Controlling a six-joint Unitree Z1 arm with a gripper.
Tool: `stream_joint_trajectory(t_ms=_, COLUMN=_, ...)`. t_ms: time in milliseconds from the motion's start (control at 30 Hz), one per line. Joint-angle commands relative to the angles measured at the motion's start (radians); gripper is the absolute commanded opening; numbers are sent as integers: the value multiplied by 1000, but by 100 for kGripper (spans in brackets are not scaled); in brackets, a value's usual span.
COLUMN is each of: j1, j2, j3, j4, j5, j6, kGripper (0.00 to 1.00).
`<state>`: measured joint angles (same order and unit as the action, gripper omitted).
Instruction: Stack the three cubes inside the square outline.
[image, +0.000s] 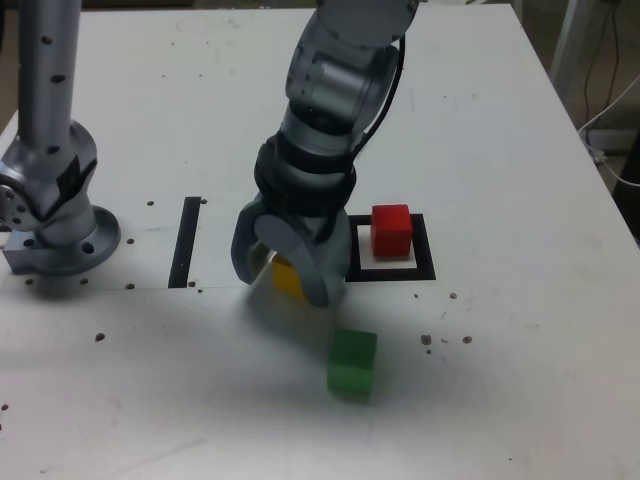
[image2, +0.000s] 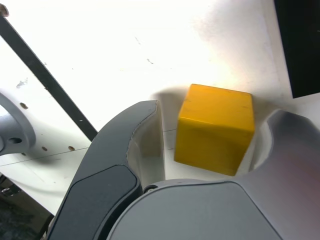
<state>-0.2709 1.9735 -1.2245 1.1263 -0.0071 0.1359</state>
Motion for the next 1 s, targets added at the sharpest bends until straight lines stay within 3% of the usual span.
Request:
stream_joint_trajectory(t_ms=0, j1=-2, j2=5, j3=1, j4=-7, j5=-2, j6=2, kGripper=29)
stream_joint_trajectory(t_ms=500, j1=-2, j2=-8, j3=-20, j4=19, j5=-7, j6=-1, kGripper=27)
stream_joint_trajectory(t_ms=800, j1=14, j2=-12, j3=-295, j4=278, j5=33, j6=-40, kGripper=27)
stream_joint_trajectory(t_ms=967, j1=50, j2=20, j3=-442, j4=367, j5=32, j6=-51, kGripper=27)
